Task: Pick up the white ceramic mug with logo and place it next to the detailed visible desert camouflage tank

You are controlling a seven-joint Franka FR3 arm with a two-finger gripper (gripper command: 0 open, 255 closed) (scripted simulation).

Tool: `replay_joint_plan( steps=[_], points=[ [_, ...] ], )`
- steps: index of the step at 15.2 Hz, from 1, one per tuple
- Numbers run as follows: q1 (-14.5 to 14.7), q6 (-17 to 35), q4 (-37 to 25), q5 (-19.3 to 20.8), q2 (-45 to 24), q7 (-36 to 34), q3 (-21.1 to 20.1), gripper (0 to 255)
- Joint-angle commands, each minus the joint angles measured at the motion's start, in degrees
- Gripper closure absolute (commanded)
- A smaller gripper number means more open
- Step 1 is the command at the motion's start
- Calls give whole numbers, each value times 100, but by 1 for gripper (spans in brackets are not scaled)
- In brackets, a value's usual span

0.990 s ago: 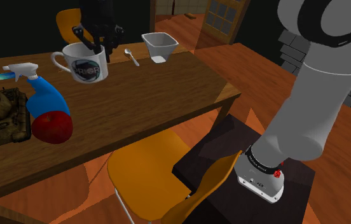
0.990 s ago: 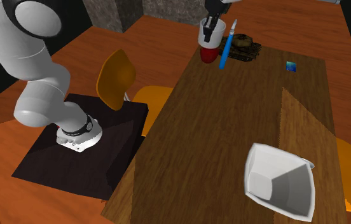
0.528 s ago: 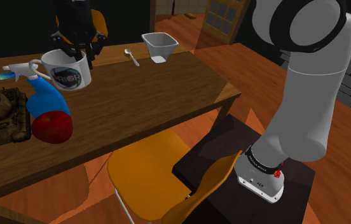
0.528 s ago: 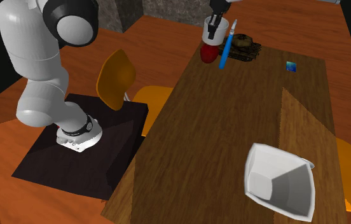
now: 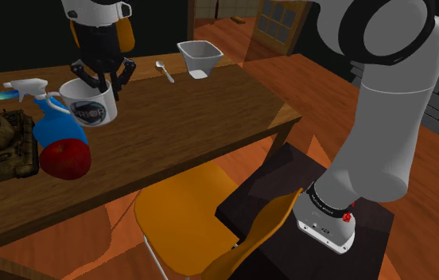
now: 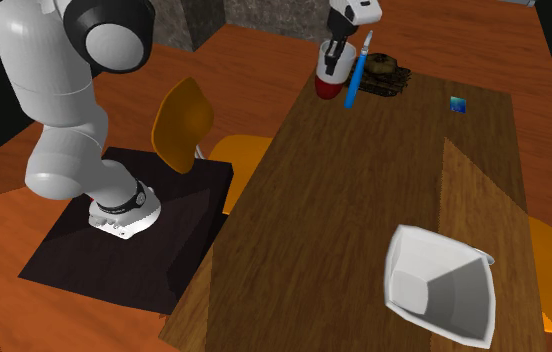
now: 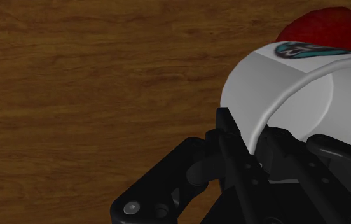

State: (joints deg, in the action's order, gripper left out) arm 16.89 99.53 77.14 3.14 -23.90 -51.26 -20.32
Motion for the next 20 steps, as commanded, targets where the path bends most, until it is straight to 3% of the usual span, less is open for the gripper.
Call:
replay_joint_plan(
  steps=[1, 20],
  points=[
    [-19, 174, 202, -10, 33, 9, 1, 255],
    [-51, 1525, 1331, 71, -204, 25, 61, 255]
  ],
)
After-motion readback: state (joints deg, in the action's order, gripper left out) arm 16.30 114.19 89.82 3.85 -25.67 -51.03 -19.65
